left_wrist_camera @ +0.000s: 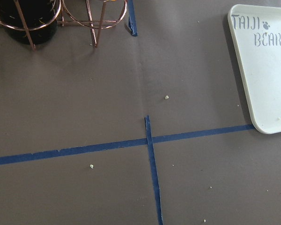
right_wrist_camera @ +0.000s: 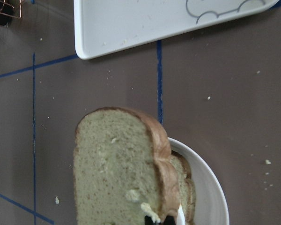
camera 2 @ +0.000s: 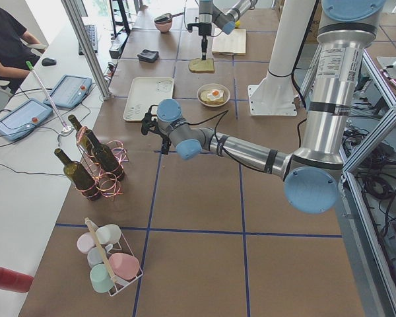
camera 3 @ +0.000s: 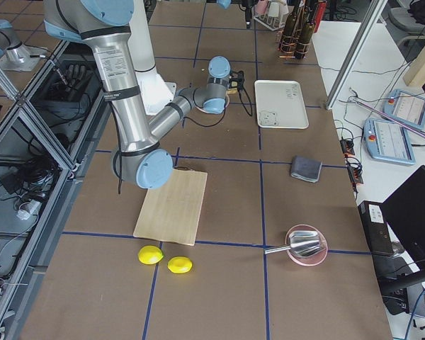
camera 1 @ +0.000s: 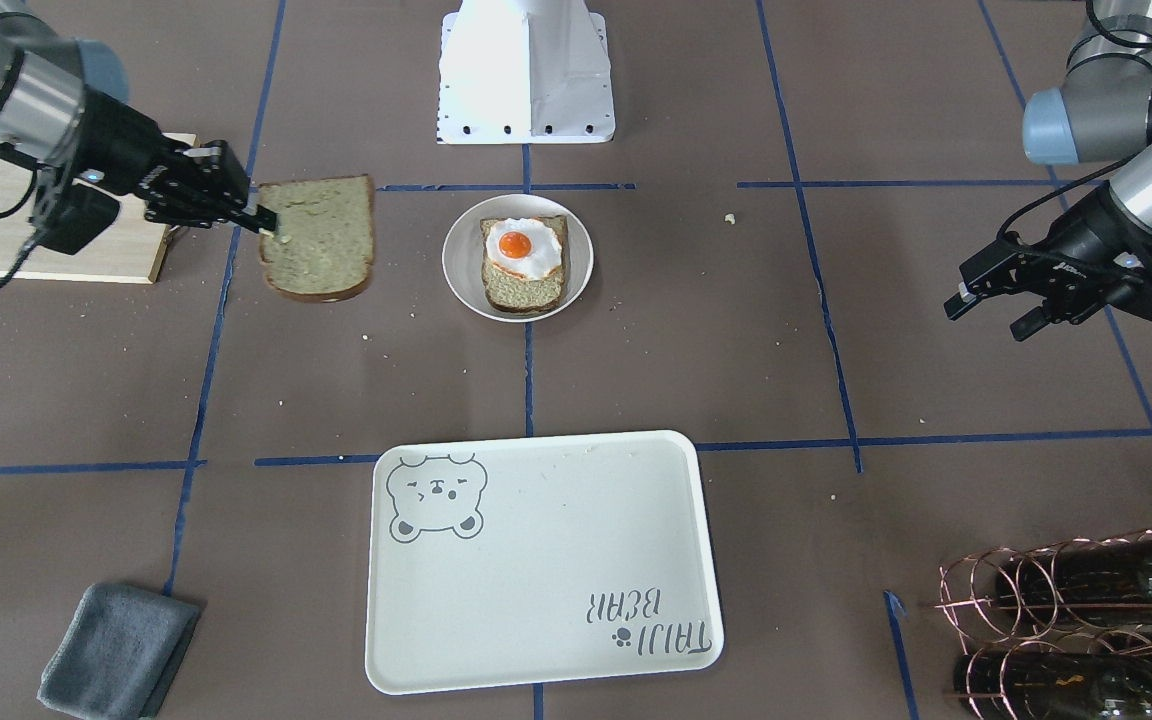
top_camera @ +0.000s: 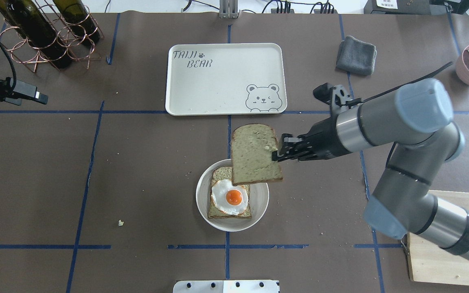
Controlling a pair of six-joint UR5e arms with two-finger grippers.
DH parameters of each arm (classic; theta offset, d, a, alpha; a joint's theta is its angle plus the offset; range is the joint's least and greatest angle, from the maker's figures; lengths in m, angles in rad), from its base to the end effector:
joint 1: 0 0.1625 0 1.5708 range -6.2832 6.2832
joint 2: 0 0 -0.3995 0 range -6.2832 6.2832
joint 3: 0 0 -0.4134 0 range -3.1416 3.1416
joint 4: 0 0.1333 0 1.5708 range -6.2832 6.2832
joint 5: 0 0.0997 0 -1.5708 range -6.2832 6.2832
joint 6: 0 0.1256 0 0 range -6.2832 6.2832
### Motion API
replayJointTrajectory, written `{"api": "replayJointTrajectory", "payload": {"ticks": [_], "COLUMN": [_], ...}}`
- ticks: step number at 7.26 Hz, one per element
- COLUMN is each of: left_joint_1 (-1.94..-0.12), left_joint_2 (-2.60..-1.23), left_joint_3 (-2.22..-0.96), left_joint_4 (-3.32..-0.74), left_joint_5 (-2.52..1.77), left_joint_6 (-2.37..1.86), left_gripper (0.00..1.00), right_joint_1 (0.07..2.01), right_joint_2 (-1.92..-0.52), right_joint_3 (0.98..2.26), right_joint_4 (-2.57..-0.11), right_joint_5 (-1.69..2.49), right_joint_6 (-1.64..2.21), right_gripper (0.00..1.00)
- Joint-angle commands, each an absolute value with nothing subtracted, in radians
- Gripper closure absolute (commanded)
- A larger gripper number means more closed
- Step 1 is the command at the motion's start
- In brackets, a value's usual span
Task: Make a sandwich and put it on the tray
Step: 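Carry the bread with the right gripper and lay it on the egg toast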
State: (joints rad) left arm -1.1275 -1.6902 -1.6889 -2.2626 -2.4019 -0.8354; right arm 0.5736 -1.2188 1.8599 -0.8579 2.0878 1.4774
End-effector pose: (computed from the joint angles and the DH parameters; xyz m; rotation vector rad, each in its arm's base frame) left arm 0.2108 -0.5385 0.4327 0.2405 1.1304 0.0383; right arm -0.4629 -0.3839 0.2164 0.0217 -1.3827 0.0513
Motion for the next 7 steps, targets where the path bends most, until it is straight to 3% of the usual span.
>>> {"api": "replayJointTrajectory", "payload": {"ticks": [1, 7], "left_joint_1": [-1.127, -1.127], "left_joint_2": [-1.690, -1.692], "left_joint_3": [-1.692, -1.690], "left_joint_4": [-2.263, -2.263], "left_joint_5": [-2.402, -2.402], "left_joint_6": [-0.838, -0.841], "left_gripper": [0.00, 0.00], "right_joint_1": [0.369, 0.385], "right_joint_2": [-1.158, -1.167], "right_joint_3": [1.838, 1.795], "right_joint_4": [-0.948, -0.950], "right_joint_5": [1.849, 1.852], "right_joint_6": [1.486, 1.486], "right_gripper": [1.00, 1.00]}}
